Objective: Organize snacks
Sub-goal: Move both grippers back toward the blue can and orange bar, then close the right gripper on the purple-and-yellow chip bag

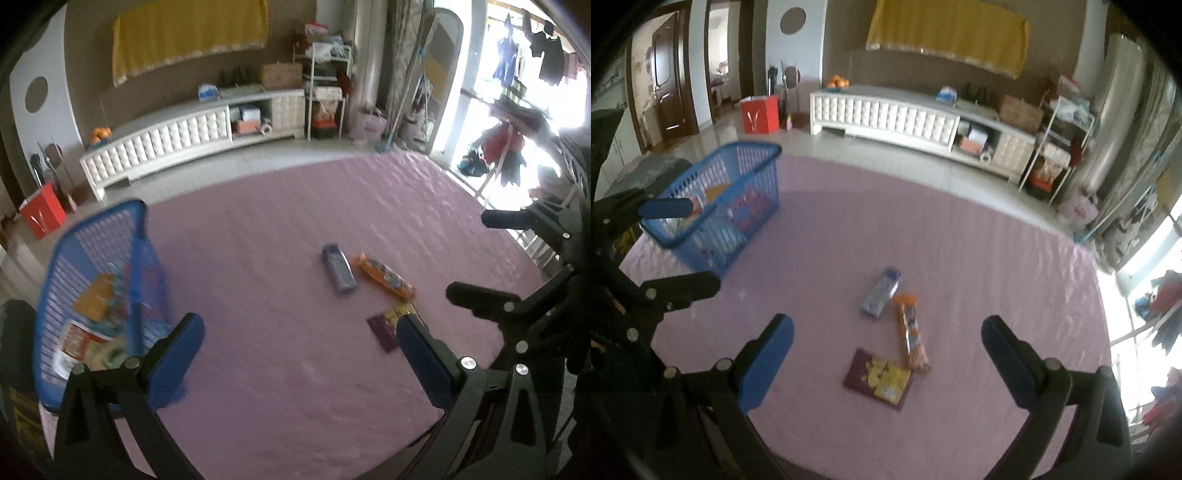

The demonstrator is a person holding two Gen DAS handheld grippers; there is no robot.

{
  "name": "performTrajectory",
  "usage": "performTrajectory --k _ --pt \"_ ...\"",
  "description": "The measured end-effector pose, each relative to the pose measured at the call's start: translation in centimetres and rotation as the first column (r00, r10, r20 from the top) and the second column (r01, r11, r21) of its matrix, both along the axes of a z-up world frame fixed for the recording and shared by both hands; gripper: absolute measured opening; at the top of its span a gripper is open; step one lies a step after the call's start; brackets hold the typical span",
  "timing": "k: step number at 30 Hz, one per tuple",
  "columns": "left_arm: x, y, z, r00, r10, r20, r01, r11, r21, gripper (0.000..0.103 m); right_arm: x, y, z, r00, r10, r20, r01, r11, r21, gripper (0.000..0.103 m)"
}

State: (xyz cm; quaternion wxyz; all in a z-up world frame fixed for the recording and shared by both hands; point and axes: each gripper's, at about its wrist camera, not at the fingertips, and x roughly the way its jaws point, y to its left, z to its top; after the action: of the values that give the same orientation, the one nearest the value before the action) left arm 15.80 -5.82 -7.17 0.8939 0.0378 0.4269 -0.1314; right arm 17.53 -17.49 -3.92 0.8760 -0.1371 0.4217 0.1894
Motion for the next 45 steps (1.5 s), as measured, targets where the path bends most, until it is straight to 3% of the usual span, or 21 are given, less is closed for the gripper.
performTrajectory --k 6,9,17,28,34,37,39,45 --pt "0.1 -2.6 -3.9 0.998 -0.022 -0.061 0.025 0.999 0.037 0.103 0.2 -1.8 -4.5 0.992 -0.024 -0.126 0.027 0.999 0.026 0.103" --pt "0.4 -2.9 -5.7 0.995 -0.026 -0.099 0.029 0.999 0.035 0.103 0.6 -2.8 -7.1 0.972 -0.079 -0.222 0.094 0.994 0.061 0.103" --pt "2.3 -1.2 -9.2 0.982 0.031 -0.187 -0.034 0.999 -0.013 0.103 1.7 -3.2 -11.5 0.916 -0.197 -0.348 0.226 0.973 0.042 0.103" --pt "2.8 0.8 -12.7 0.97 0.031 -0.241 -0.039 0.999 -0.03 0.103 3.2 -1.5 -14.8 0.878 -0.236 -0.417 0.244 0.969 -0.033 0.103" --pt "2.4 2.0 -13.1 0.972 0.024 -0.234 -0.03 0.999 -0.021 0.103 2.2 -1.0 -14.5 0.902 -0.267 -0.338 0.26 0.963 -0.069 0.102" --pt "2.3 2.9 -13.1 0.971 0.038 -0.236 -0.049 0.998 -0.042 0.103 2.2 -0.8 -14.2 0.905 -0.276 -0.325 0.27 0.961 -0.065 0.095" --pt "2.3 3.3 -13.1 0.97 0.05 -0.238 -0.065 0.997 -0.053 0.103 2.1 -0.9 -13.8 0.915 -0.267 -0.304 0.262 0.963 -0.057 0.081" --pt "1.8 3.9 -12.1 0.969 0.07 -0.237 -0.092 0.992 -0.082 0.103 1.4 -0.2 -13.2 0.929 -0.244 -0.278 0.239 0.97 -0.054 0.061"
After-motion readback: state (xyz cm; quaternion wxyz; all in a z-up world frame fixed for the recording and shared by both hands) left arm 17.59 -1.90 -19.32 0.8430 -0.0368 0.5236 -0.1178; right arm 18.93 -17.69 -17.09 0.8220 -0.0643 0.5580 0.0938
